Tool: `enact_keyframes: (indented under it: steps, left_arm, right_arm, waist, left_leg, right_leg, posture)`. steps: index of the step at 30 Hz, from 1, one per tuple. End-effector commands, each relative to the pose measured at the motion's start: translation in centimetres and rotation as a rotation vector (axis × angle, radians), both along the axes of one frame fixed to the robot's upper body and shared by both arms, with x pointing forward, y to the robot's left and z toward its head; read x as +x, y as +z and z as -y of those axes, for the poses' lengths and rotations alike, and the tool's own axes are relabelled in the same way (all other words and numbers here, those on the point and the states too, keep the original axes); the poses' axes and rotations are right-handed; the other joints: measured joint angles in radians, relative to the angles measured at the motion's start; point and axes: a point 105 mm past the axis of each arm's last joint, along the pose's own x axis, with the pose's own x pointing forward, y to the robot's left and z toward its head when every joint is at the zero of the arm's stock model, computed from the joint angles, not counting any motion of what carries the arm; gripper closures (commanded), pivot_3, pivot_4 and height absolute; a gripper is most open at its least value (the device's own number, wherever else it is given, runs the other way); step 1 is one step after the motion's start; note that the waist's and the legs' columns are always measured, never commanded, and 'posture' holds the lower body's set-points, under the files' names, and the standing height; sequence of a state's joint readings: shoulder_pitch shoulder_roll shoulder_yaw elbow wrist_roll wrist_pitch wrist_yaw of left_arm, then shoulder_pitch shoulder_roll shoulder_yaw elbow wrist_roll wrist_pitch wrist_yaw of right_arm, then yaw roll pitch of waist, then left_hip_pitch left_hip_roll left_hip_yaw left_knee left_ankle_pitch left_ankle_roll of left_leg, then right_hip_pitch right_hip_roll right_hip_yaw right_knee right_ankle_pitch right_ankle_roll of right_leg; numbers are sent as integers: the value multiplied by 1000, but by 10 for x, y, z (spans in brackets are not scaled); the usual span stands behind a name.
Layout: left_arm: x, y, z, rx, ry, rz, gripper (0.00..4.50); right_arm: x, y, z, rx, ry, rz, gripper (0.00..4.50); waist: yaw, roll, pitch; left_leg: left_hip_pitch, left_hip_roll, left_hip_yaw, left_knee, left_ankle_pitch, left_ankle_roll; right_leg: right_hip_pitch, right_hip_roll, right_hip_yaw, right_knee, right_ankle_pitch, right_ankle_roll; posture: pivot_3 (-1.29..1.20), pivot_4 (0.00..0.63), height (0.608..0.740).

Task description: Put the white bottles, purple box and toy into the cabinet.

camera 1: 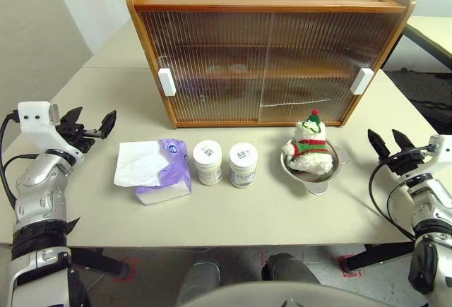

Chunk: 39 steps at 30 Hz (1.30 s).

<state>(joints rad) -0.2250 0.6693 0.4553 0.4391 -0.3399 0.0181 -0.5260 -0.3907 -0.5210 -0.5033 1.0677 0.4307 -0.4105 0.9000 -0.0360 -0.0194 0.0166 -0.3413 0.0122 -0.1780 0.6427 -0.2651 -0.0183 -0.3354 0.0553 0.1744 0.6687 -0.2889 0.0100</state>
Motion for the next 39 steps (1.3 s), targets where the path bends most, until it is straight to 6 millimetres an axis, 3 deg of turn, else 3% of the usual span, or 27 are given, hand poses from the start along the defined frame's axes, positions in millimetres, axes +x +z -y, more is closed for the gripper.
enact_keyframes:
  steps: [1, 4, 7, 11, 16, 20, 26, 29, 30, 39]
  left_arm:
    - [4, 2, 1, 18, -23, -19, 0]
    - [2, 5, 3, 24, -48, -5, 0]
    - [5, 5, 15, 11, -104, 9, 0]
    - [13, 8, 26, -11, -149, 28, 0]
    - [18, 22, 39, 2, -205, 68, 0]
    - [15, 36, 53, 9, -288, 97, 943]
    - [10, 53, 91, 24, -446, 129, 3109]
    - [5, 53, 102, 62, -494, 105, 4291]
    - [4, 52, 103, 66, -493, 96, 4478]
    - [20, 44, 105, 60, -424, 87, 4478]
  right_arm:
    - [-8, -2, 3, 26, -14, 22, 40]
    - [-15, 0, 6, 102, 29, 28, 40]
    - [-13, 19, 3, 191, 149, 49, 40]
    - [-25, 44, -15, 138, 417, 23, 40]
    - [-44, 67, -32, 65, 628, 7, 40]
    - [-54, 85, -57, 28, 745, 24, 0]
    - [-53, 99, -87, 9, 806, 52, 0]
    - [-50, 101, -94, 20, 814, 66, 0]
    - [-48, 101, -95, 21, 814, 67, 0]
    - [-39, 106, -106, 19, 843, 101, 0]
  waist:
    - [0, 0, 0]
    - [3, -1, -1]
    - [0, 0, 0]
    - [-4, -1, -1]
    - [-8, -3, -2]
    - [-18, -3, -1]
    - [-36, -7, 6]
    - [-42, -9, 7]
    - [-42, -9, 7]
    - [-37, -9, 6]
  left_leg:
    - [0, 0, 0, 0, 0, 0]
    - [-1, 0, -1, 0, 0, 0]
    - [-1, -1, 1, 0, 0, 0]
    - [-2, -2, 2, 2, 1, 0]
    - [-3, -3, 2, 3, 2, -3]
    - [-5, -4, 3, 5, 2, -3]
    - [-5, -5, 3, 6, 1, 0]
    - [-5, -5, 3, 6, 0, 0]
    - [-6, -5, 3, 6, 0, 1]
    - [-10, -5, 2, 3, -1, 1]
  right_leg:
    - [0, 0, 0, 0, 0, 0]
    - [0, 0, 0, 0, 0, 0]
    - [0, 0, 1, 0, -1, 1]
    - [1, 0, 0, 0, -1, 1]
    - [2, 1, 0, 0, -3, 3]
    - [1, 1, 0, 0, -4, 4]
    - [1, 1, 0, 0, -9, 14]
    - [0, 1, 1, 0, -9, 14]
    - [-1, 1, 1, 0, -9, 14]
    - [-5, 0, 1, 0, -6, 5]
  posture:
    - [-63, 0, 740]
    - [-59, 0, 740]
    - [-81, 0, 740]
    - [-81, 0, 740]
    - [-98, 0, 740]
    - [-116, 16, 740]
    - [-126, 42, 740]
    - [-117, 42, 740]
    - [-114, 41, 740]
    - [-129, 12, 740]
